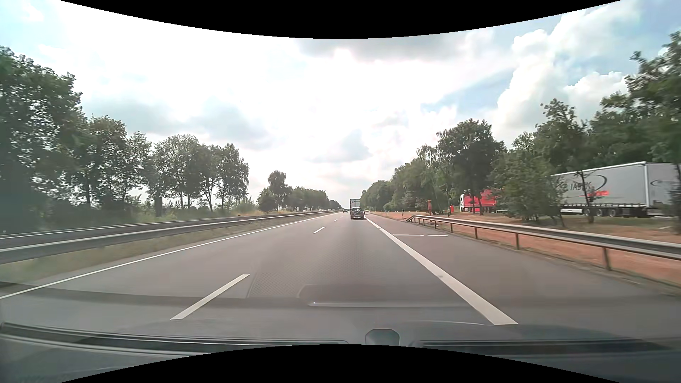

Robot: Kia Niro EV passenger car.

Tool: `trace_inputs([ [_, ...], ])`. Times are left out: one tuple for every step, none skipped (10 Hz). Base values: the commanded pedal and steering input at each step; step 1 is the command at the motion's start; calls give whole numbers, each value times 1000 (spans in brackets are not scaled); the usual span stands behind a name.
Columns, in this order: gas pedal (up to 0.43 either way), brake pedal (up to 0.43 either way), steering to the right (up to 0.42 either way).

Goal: Follow the waypoints while adhering to traffic rules and regulations

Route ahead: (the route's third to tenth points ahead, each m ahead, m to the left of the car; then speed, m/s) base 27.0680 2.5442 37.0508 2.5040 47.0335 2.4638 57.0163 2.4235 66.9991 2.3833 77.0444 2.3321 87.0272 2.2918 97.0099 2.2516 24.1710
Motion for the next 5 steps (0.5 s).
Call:
trace_inputs([
  [248,0,-2],
  [248,0,-3],
  [248,0,-3],
  [248,0,-4],
  [248,0,-4],
])
